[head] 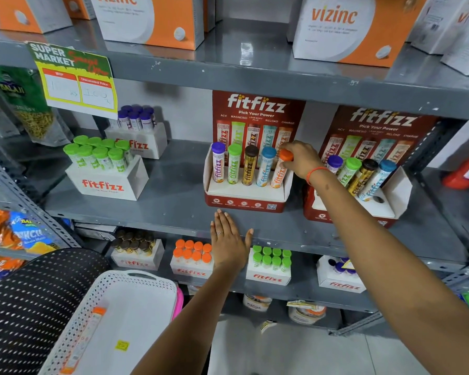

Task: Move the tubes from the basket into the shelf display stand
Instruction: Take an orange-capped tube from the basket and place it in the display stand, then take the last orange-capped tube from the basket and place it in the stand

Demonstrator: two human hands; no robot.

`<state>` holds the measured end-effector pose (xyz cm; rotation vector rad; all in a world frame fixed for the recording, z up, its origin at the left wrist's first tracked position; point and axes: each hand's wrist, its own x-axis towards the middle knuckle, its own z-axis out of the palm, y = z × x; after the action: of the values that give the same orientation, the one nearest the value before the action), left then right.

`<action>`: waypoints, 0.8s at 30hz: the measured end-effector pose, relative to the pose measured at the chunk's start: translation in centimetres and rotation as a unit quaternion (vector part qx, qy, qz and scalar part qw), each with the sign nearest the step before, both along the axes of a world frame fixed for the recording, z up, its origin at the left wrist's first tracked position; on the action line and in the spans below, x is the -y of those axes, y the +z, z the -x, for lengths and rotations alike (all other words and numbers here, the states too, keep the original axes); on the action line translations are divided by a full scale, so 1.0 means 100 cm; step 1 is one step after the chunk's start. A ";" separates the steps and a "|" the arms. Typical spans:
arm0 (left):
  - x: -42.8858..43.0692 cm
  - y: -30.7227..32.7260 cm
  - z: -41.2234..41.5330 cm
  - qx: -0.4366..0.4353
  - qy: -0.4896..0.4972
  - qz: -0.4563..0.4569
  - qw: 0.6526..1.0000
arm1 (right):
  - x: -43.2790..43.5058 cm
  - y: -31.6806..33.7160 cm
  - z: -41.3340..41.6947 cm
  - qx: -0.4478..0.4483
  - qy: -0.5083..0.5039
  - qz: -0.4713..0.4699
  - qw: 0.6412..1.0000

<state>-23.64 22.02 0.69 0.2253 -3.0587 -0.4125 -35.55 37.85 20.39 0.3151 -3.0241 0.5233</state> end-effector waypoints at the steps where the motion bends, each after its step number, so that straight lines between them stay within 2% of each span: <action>1: 0.000 0.001 0.000 0.004 -0.001 0.001 1.000 | 0.000 -0.001 -0.001 -0.001 0.000 0.004 1.000; 5: 0.000 0.006 0.000 0.016 -0.009 -0.004 1.000 | 0.000 -0.005 -0.004 -0.004 -0.006 0.022 1.000; 9: 0.004 0.015 -0.001 0.034 -0.023 -0.020 0.999 | 0.003 -0.007 -0.009 0.038 -0.017 0.036 0.999; 10: 0.005 0.018 -0.003 0.028 -0.026 -0.034 0.999 | 0.007 -0.006 -0.014 0.007 -0.018 0.013 1.000; 12: 0.011 0.024 -0.011 -0.016 -0.018 -0.073 0.997 | 0.022 -0.011 -0.029 -0.157 -0.019 -0.025 0.987; 14: 0.024 0.027 -0.028 -0.070 0.004 -0.100 0.992 | 0.056 -0.023 -0.054 -0.284 -0.012 0.031 0.958; 15: 0.033 0.026 -0.039 -0.090 0.019 -0.097 0.991 | 0.081 -0.034 -0.070 -0.307 0.009 0.087 0.948; 17: 0.057 0.019 -0.064 -0.113 0.060 -0.072 0.989 | 0.137 -0.064 -0.104 -0.289 0.079 0.180 0.937; 19: 0.085 0.008 -0.094 -0.119 0.111 -0.065 0.985 | 0.195 -0.097 -0.138 -0.241 0.145 0.236 0.930; 22: 0.134 -0.018 -0.146 -0.104 0.207 -0.043 0.972 | 0.272 -0.147 -0.181 -0.164 0.213 0.279 0.922; 24: 0.163 -0.042 -0.186 -0.076 0.277 -0.030 0.957 | 0.310 -0.183 -0.201 -0.106 0.249 0.268 0.925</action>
<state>-5.05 5.69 -3.47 0.9689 -2.6699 -0.4543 -15.45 6.80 2.09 1.0213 -2.4402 1.2168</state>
